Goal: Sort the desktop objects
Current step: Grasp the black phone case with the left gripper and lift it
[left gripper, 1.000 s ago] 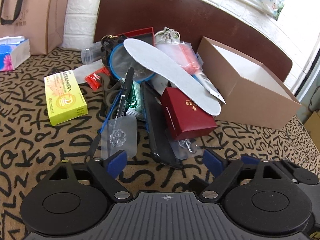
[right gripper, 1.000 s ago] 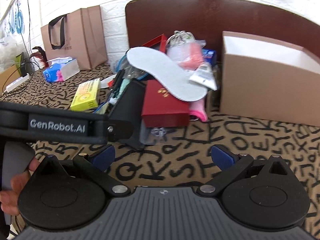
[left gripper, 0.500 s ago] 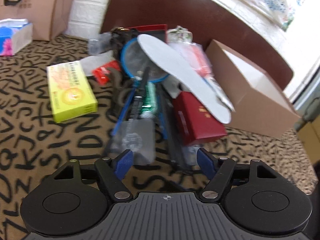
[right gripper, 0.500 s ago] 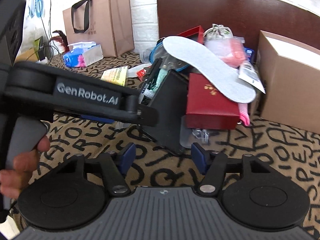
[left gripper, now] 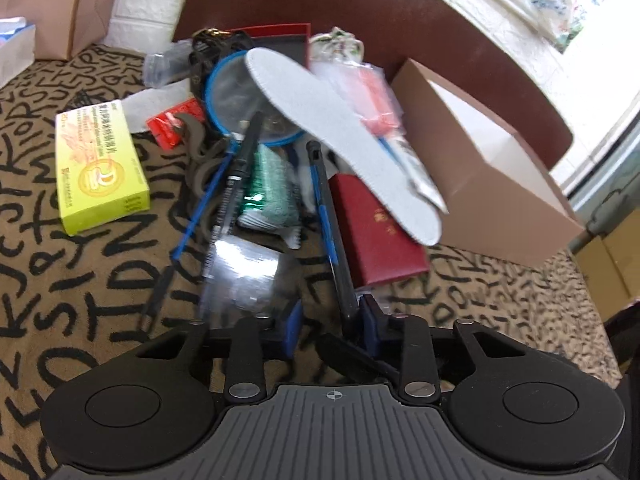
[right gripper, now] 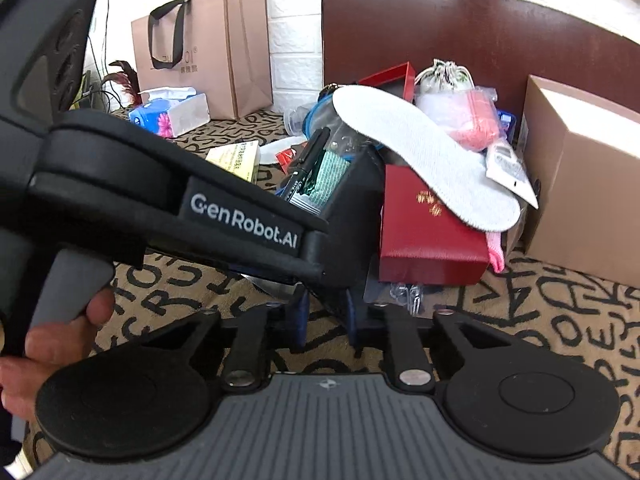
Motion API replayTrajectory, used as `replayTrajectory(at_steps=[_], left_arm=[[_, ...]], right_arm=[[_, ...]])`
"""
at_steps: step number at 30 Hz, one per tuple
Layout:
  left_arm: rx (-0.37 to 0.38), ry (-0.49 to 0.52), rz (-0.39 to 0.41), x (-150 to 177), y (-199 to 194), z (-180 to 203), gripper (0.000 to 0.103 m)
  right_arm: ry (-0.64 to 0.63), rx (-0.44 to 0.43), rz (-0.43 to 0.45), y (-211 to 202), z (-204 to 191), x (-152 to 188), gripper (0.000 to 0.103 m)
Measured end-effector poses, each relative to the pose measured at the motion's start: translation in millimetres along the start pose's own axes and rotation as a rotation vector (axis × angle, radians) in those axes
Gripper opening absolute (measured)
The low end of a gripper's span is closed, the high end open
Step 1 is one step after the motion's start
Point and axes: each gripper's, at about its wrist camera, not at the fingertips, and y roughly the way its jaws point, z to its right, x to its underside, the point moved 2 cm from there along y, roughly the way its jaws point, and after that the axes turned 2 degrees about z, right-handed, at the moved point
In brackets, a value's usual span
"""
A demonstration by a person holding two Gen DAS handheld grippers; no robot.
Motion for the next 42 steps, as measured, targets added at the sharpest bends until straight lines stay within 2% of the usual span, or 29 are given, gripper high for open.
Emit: replayTrajectory(at_steps=[1,4,7,12,16,19,23,25,28,30,32,35,37,39,40,41,42], left_arm=[[0.012,0.003,-0.007,0.5,-1.4,3.4,0.027],[0.026,0.048,-0.032,6.7,-6.5,19.2,0.027],[0.043,0.078,-0.056,17.3,-13.9,29.7,0.025],[0.084,0.076,-0.105,35.9,-19.7,41.0,0.029],[0.082,0.065,-0.113,38.2,-16.0,42.7,0.067],[0.076,0.068,-0.095,34.8,-15.9,45.7,0.067],[0.015,0.079,-0.056,25.3,-9.5,44.1,0.076],[0.010,0.047,-0.061,18.8,-3.5,40.1,0.076],[0.001,0.059,-0.060,14.1,2.9,41.7,0.074],[0.003,0.056,-0.080,13.8,5.7,41.0,0.070],[0.019,0.036,-0.094,14.3,6.6,38.6,0.048],[0.011,0.029,-0.098,13.2,6.0,35.9,0.041],[0.004,0.025,-0.098,13.0,6.1,34.3,0.040],[-0.010,0.015,-0.091,13.0,7.4,33.2,0.058],[-0.020,0.011,-0.088,13.7,8.3,32.7,0.059],[-0.023,0.015,-0.094,14.3,10.1,32.8,0.055],[-0.017,0.013,-0.103,14.7,11.6,32.2,0.042]], right_arm=[[0.002,-0.010,-0.001,-3.0,1.2,0.1,0.018],[-0.003,-0.047,0.002,-18.0,0.9,1.5,0.010],[-0.003,-0.059,-0.006,-35.2,2.9,5.3,0.009],[0.041,-0.087,-0.035,-59.2,10.5,19.8,0.009],[0.056,-0.084,-0.036,-75.8,13.8,31.3,0.010],[0.076,-0.072,-0.027,-79.1,16.8,33.2,0.010],[0.097,-0.058,-0.031,-77.5,20.3,33.9,0.010],[0.112,-0.054,-0.037,-75.8,22.2,34.6,0.011],[0.126,-0.049,-0.044,-73.9,23.6,36.9,0.012],[0.132,-0.050,-0.044,-72.1,23.9,36.1,0.012],[0.126,-0.053,-0.034,-71.4,22.6,32.8,0.012],[0.104,-0.058,-0.028,-69.5,18.2,29.8,0.013],[0.095,-0.063,-0.031,-67.6,15.9,30.1,0.013],[0.092,-0.063,-0.031,-66.6,13.8,30.1,0.013],[0.088,-0.061,-0.030,-66.2,12.7,30.0,0.013],[0.082,-0.058,-0.030,-65.7,11.7,29.9,0.014],[0.074,-0.051,-0.030,-65.4,10.4,29.6,0.014]])
